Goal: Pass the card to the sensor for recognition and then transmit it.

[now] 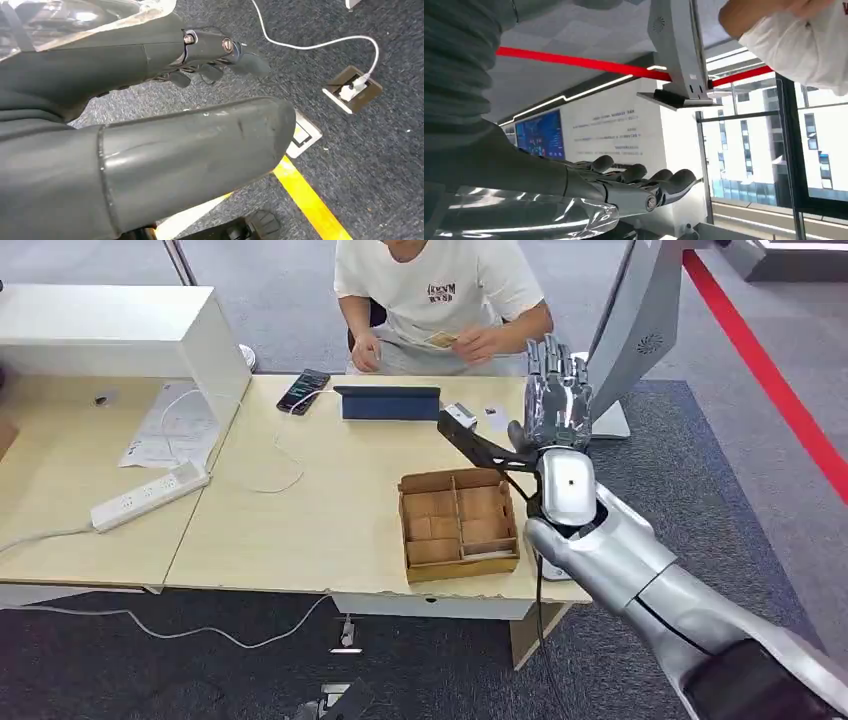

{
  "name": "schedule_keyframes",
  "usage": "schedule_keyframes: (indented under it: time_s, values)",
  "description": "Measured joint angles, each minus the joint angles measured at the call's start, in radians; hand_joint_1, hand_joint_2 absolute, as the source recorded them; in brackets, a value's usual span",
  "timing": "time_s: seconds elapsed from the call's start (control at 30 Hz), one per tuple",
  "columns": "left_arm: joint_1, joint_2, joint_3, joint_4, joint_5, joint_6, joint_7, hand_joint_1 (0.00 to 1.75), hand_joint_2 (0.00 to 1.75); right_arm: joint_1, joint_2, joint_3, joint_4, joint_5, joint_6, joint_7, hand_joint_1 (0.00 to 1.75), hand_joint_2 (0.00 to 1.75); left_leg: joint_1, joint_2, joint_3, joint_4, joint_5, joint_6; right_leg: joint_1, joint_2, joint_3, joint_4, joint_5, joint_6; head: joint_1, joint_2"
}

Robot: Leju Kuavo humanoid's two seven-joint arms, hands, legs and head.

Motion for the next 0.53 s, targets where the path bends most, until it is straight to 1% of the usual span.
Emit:
schedule_keyframes:
  time_s: [0.07,0.1,0.13,0.17,0.23,0.3,0.33,0.37,0.4,0.47,0.5,0.53]
  values:
    - [0.0,0.0,0.0,0.0,0.0,0.002,0.0,0.0,0.0,0.001,0.0,-0.002,0.0,0.0,0.0,0.0,0.0,1.75,0.0,0.0,0.0,0.0,0.0,0.0,0.0,0.0,0.0,0.0,0.0,0.0,0.0,0.0]
    - [0.0,0.0,-0.001,0.0,0.005,0.005,0.0,0.0,0.0,0.002,0.0,-0.004,0.0,0.0,-0.001,0.0,0.0,0.0,0.0,0.0,0.0,0.0,0.0,0.0,0.0,0.0,0.0,0.0,0.0,0.0,0.0,0.0]
    - [0.001,0.0,-0.002,0.0,0.01,0.008,-0.005,0.0,0.0,0.003,0.0,-0.005,-0.001,-0.01,-0.01,0.0,0.0,0.0,0.0,0.0,0.0,0.0,0.0,0.0,0.0,0.0,0.0,0.0,0.0,0.0,0.0,0.0]
    - [0.003,0.0,-0.002,0.001,0.016,0.013,-0.015,0.0,0.0,0.006,-0.002,-0.006,-0.008,-0.034,-0.037,0.0,0.0,0.0,0.0,0.0,0.0,0.0,0.0,0.0,0.0,0.0,0.0,0.0,0.0,0.0,0.0,0.0]
    - [0.008,0.0,0.0,0.005,0.007,0.018,-0.042,0.0,0.0,0.012,-0.009,-0.006,-0.03,-0.085,-0.134,0.0,0.0,0.0,0.0,0.0,0.0,0.0,0.0,0.0,0.0,0.0,0.0,0.0,0.0,0.0,0.0,0.0]
    - [0.019,-0.002,0.015,0.011,-0.025,0.02,-0.065,0.0,0.0,0.017,-0.024,-0.003,-0.067,-0.108,-0.261,0.0,0.0,0.0,0.0,0.0,0.0,0.0,0.0,0.0,0.0,0.0,0.0,0.0,0.0,0.0,0.0,0.0]
    - [0.025,-0.003,0.022,0.015,-0.035,0.021,-0.072,0.0,0.0,0.018,-0.032,-0.002,-0.086,-0.109,-0.302,0.0,0.0,0.0,0.0,0.0,0.0,0.0,0.0,0.0,0.0,0.0,0.0,0.0,0.0,0.0,0.0,0.0]
    - [0.031,-0.003,0.03,0.019,-0.044,0.022,-0.079,0.0,0.0,0.02,-0.039,-0.002,-0.101,-0.109,-0.324,0.0,0.0,0.0,0.0,0.0,0.0,0.0,0.0,0.0,0.0,0.0,0.0,0.0,0.0,0.0,0.0,0.0]
    - [0.036,-0.005,0.038,0.021,-0.05,0.023,-0.083,0.0,0.0,0.024,-0.047,-0.002,-0.116,-0.108,-0.333,0.0,0.0,1.75,0.0,0.0,0.0,0.0,0.0,0.0,0.0,0.0,0.0,0.0,0.0,0.0,0.0,0.0]
    - [0.043,-0.006,0.049,0.027,-0.056,0.022,-0.087,0.0,0.0,0.033,-0.06,-0.001,-0.142,-0.107,-0.336,0.0,0.0,1.75,0.0,0.0,0.0,0.0,0.0,0.0,0.0,0.0,0.0,0.0,0.0,0.0,0.0,0.0]
    - [0.045,-0.008,0.056,0.03,-0.062,0.023,-0.087,0.0,0.0,0.039,-0.066,-0.001,-0.153,-0.088,-0.339,0.0,0.0,1.75,0.0,0.0,0.0,0.0,0.0,0.0,0.0,0.0,-0.001,0.0,0.0,0.0,0.0,0.0]
    - [0.049,-0.009,0.065,0.032,-0.077,0.023,-0.088,0.0,0.0,0.053,-0.073,-0.005,-0.171,-0.041,-0.343,0.0,0.0,1.75,0.0,0.0,0.001,0.0,0.0,0.0,0.0,0.0,0.0,-0.001,0.0,0.0,0.0,0.0]
